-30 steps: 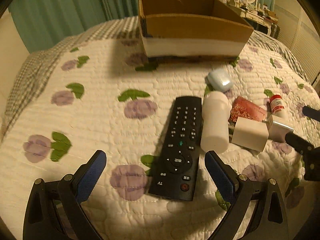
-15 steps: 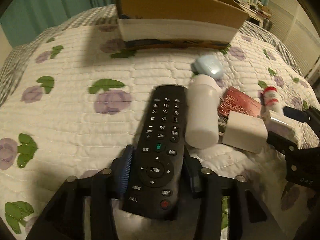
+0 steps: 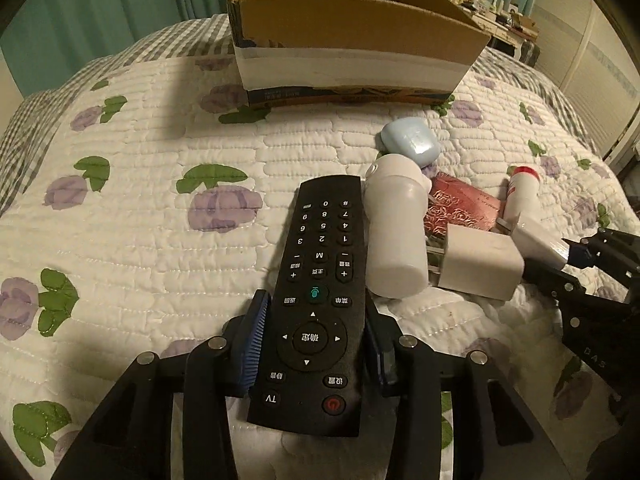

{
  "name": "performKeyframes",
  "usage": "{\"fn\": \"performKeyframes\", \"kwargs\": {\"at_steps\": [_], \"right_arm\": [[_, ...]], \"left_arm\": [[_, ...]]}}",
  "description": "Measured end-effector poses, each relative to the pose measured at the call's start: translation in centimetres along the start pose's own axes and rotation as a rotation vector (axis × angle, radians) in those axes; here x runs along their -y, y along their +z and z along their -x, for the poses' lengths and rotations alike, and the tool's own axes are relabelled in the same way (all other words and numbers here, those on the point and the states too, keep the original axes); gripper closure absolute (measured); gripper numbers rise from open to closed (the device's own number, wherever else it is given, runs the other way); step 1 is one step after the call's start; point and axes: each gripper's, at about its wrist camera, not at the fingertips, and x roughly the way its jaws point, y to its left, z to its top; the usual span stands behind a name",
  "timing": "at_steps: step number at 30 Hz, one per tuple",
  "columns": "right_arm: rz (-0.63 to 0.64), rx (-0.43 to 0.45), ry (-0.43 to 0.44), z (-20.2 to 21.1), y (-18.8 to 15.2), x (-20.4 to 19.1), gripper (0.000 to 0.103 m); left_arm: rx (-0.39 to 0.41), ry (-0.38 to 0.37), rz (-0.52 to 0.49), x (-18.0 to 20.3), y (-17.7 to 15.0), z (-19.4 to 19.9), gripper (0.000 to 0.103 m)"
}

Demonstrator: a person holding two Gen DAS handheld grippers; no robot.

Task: Organize rigid objects
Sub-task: 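Lower the left tool onto the black remote while the right tool grasps the white power bank, then lift the remote with the left tool while the right tool carries the power bank toward the box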

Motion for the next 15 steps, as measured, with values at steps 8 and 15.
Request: {"fn": "performKeyframes", "kwargs": {"at_steps": [8, 15], "right_arm": [[-0.010, 0.050, -0.008, 1.4, 0.2, 0.0, 0.079], [-0.055, 0.091, 0.010, 2.8, 0.5, 0.5, 0.080]], "left_arm": [[0.050, 0.005, -0.012, 0.1, 0.6, 2.1, 0.065], [0.072, 0.013, -0.008, 0.2, 1.1, 3.1, 0.067]]}}
